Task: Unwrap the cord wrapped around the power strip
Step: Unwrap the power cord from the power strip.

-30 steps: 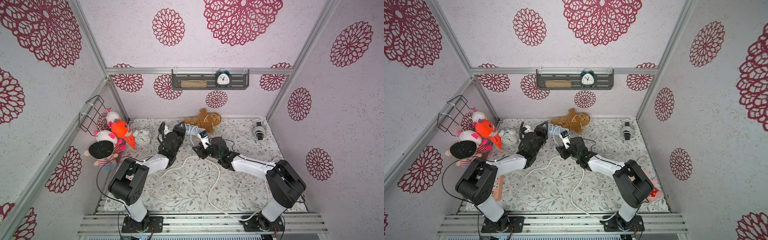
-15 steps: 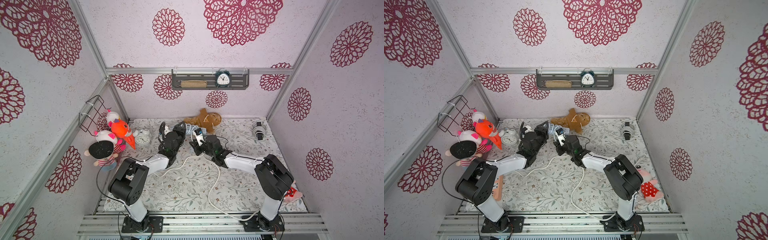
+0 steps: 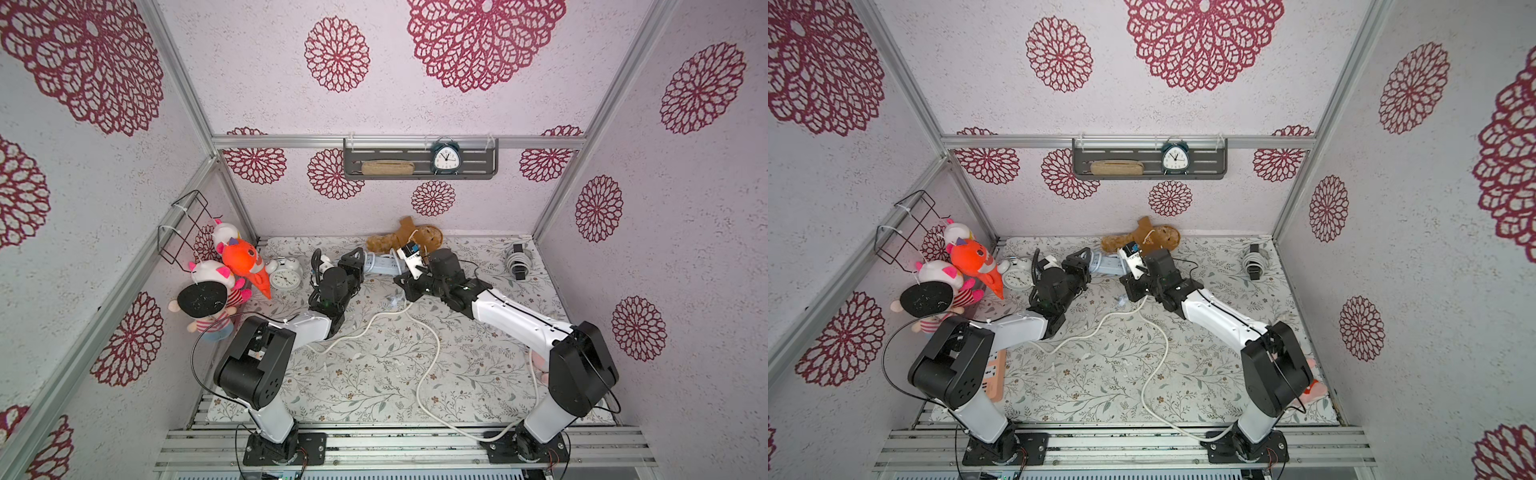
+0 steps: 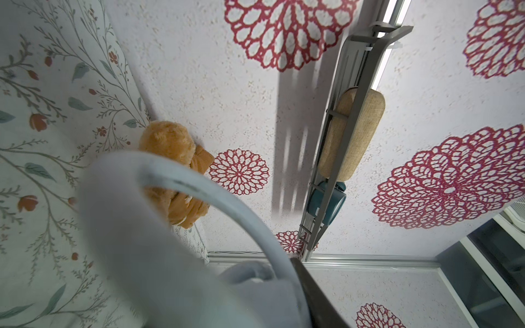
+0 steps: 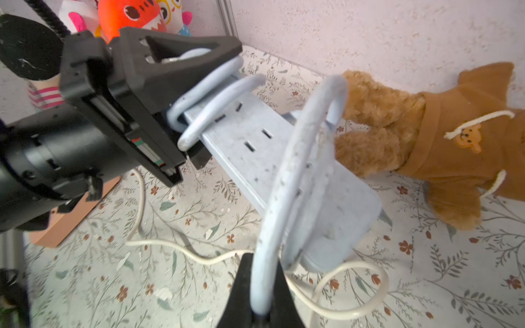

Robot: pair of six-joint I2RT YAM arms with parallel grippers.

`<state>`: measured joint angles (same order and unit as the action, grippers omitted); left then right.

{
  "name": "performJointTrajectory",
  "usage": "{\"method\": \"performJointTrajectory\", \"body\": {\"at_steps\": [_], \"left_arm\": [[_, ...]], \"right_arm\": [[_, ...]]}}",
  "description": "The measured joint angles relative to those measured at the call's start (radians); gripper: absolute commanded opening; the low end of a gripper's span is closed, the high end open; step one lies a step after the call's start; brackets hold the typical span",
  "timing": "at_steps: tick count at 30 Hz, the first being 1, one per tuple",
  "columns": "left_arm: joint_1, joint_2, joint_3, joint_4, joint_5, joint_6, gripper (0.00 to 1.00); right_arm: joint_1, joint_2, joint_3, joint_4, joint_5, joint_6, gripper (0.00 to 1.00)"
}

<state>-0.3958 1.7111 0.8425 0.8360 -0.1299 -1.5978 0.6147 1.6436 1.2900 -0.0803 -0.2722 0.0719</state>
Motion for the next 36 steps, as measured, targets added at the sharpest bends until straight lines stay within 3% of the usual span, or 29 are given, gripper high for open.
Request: {"method": "performJointTrajectory", "body": {"at_steps": [4,11,20,29,36], "left_arm": [[0.016,-0.006,-0.049,0.041,0.054,-0.005,0.00],[0.029,-0.006,-0.072,0.104,0.131,-0.039,0.00],[0.109,-0.007,-0.073,0.134,0.139,-0.056,0.00],[0.220,-0.037,-0.150,0.116,0.119,-0.045,0.00],[0.275,-0.108,-0.220,0.090,0.120,-0.045,0.00]], "right_arm": [[-0.080,0.006,0.082,-0.156,-0.020,-0.006,0.00],[-0.174,0.068,0.129,-0.266,-0.047,-0.012,0.00],[-0.180,0.082,0.024,-0.336,-0.085,-0.046,0.00],[-0.423,0.013,-0.109,-0.349,-0.054,-0.056,0.00],[-0.483,0.013,-0.116,-0.397,0.009,-0.100,0.00]]}}
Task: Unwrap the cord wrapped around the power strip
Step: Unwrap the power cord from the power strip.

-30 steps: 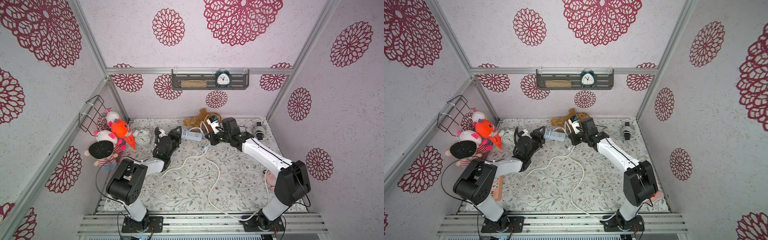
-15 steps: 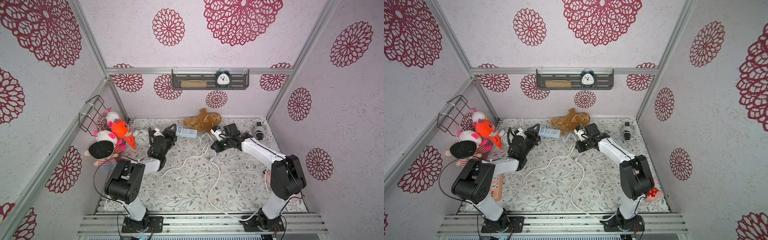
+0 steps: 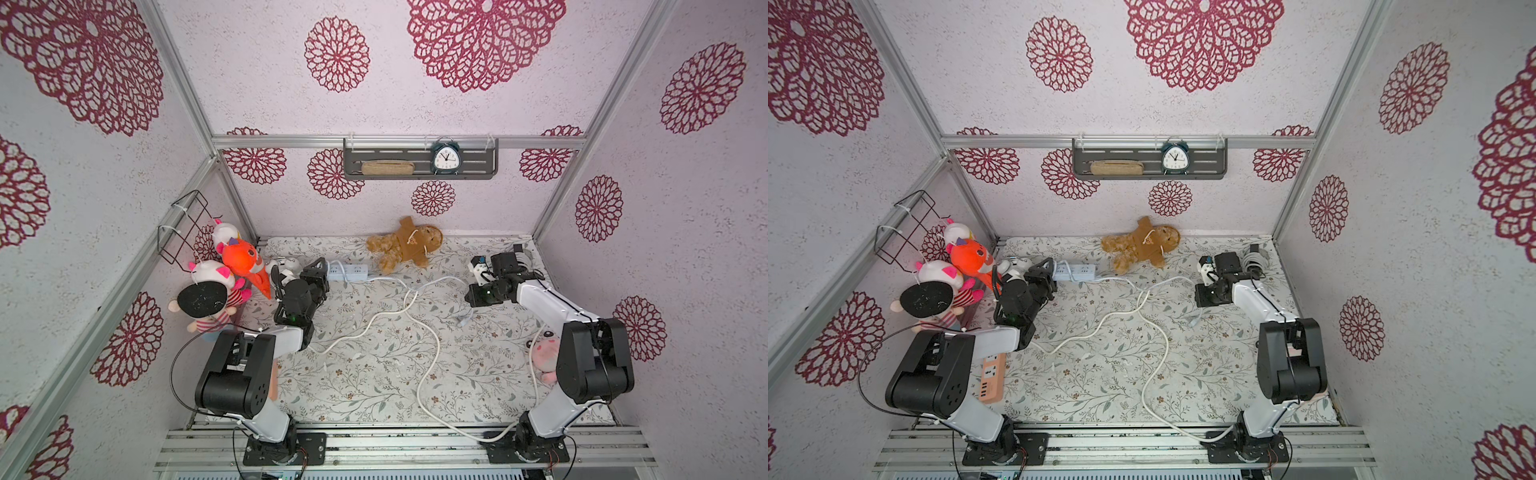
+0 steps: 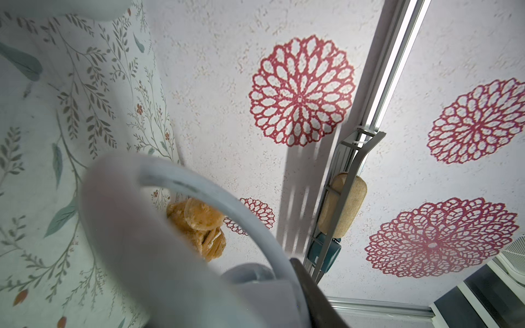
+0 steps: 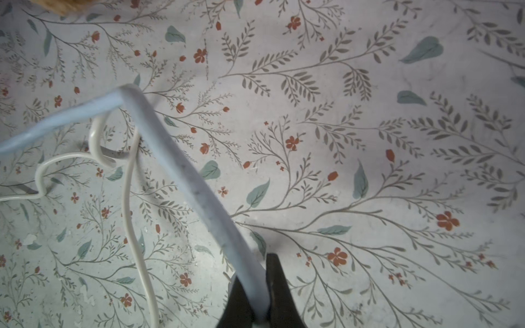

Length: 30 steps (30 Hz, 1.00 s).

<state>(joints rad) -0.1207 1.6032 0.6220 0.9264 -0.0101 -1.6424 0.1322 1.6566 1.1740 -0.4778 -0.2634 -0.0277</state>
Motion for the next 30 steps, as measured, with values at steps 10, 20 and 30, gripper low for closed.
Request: {"method": "performJointTrajectory", "body": {"at_steps": [10,20,30], "left_arm": [[-0.008,-0.008,0.026,-0.018,0.024,0.003,0.00],[-0.106,0.052,0.155,-0.004,0.000,0.001,0.00],[-0.164,0.106,0.222,-0.023,-0.005,-0.008,0.00]], "right_arm": [[-0.029,0.012,-0.027,0.009,0.036,-0.033,0.55],[0.033,-0.031,-0.016,-0.006,-0.019,-0.066,0.81],[0.320,-0.108,-0.013,0.395,-0.113,0.068,0.85]]}}
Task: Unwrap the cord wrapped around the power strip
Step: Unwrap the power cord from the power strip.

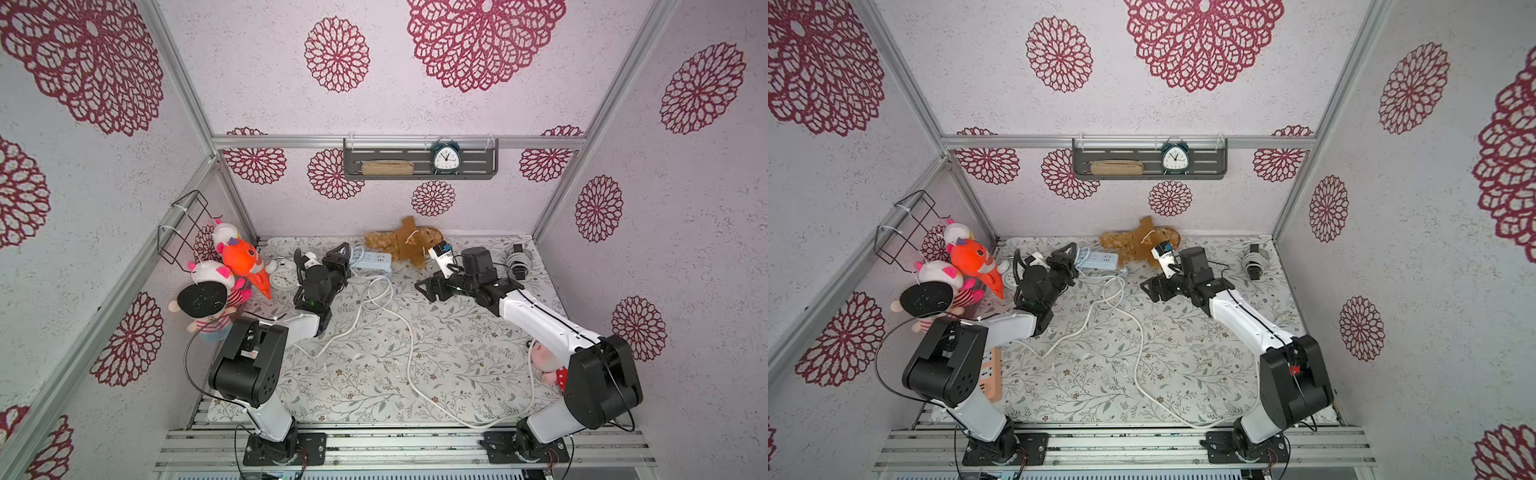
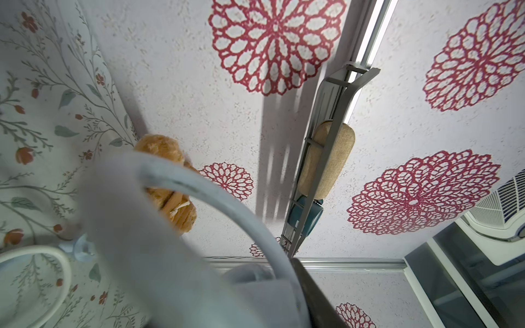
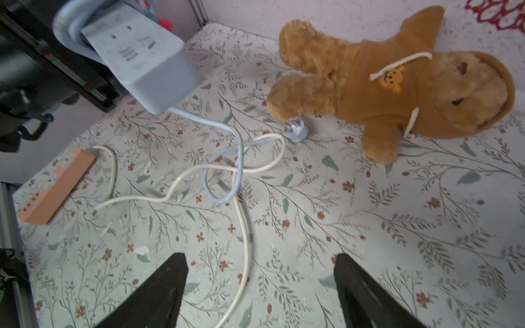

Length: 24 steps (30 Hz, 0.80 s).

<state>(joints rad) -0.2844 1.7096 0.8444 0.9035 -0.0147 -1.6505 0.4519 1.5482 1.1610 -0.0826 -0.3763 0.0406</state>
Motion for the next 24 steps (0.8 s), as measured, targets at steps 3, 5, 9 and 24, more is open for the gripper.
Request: {"method": "performJointTrajectory", "body": {"at_steps": [3,5,9,24], "left_arm": [[-0.009,0.003,0.031,0.001,-0.001,0.000,0.00],[-0.018,0.003,0.043,0.001,-0.002,-0.001,0.00],[-0.038,0.003,0.049,0.000,-0.002,-0.003,0.00],[-0.044,0.003,0.044,0.014,-0.032,-0.031,0.00]], "right_arm": [[0.039,0.069,0.005,0.100,0.000,0.055,0.85],[0.061,0.127,0.009,0.149,0.002,0.085,0.85],[0.107,0.242,0.012,0.223,0.008,0.147,0.84],[0.138,0.360,0.126,0.248,-0.024,0.266,0.00]]}}
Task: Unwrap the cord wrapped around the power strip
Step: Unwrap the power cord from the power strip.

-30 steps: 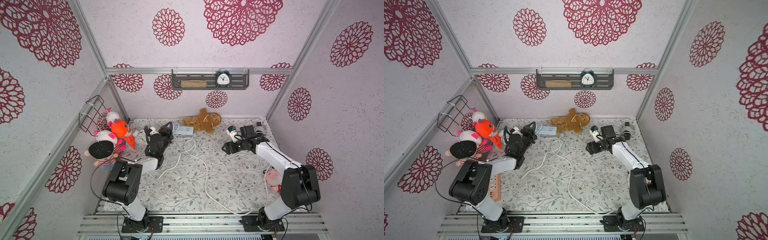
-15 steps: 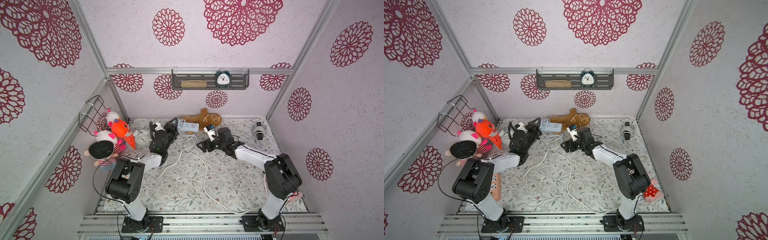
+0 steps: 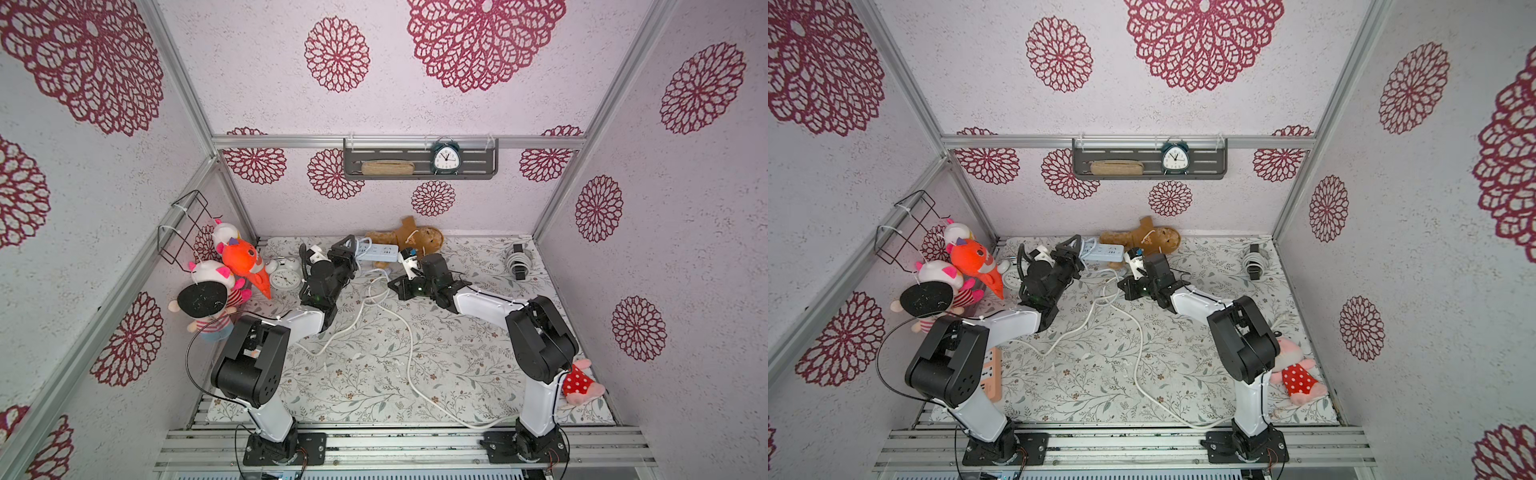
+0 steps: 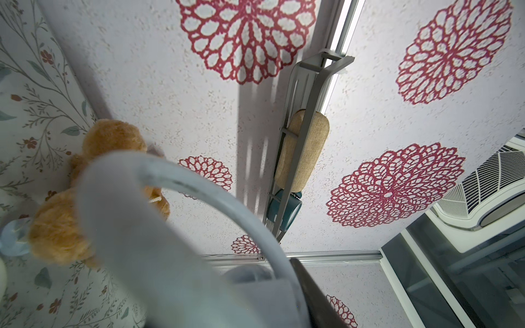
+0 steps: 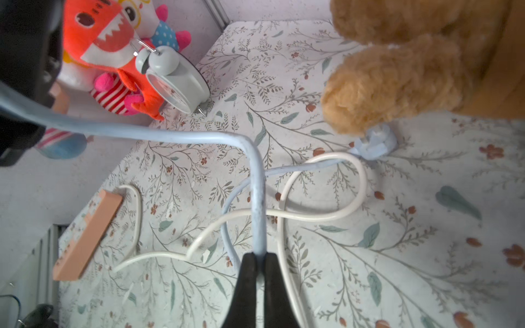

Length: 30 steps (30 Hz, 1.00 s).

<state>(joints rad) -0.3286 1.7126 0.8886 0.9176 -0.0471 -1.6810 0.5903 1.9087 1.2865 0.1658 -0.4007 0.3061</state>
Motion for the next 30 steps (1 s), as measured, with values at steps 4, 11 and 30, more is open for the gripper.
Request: {"method": "performJointTrajectory", "body": {"at_steps": [4,11,30], "left_arm": [[0.000,0.000,-0.013,0.003,-0.016,-0.016,0.00],[0.000,0.000,-0.016,0.000,-0.040,-0.037,0.00],[-0.001,-0.031,-0.022,-0.003,-0.072,-0.046,0.00]], "right_arm": [[0.008,-0.037,0.006,-0.133,-0.020,-0.008,0.00],[0.040,-0.200,0.046,-0.430,-0.056,-0.079,0.00],[0.044,0.067,0.037,-0.076,0.130,0.165,0.59]]}}
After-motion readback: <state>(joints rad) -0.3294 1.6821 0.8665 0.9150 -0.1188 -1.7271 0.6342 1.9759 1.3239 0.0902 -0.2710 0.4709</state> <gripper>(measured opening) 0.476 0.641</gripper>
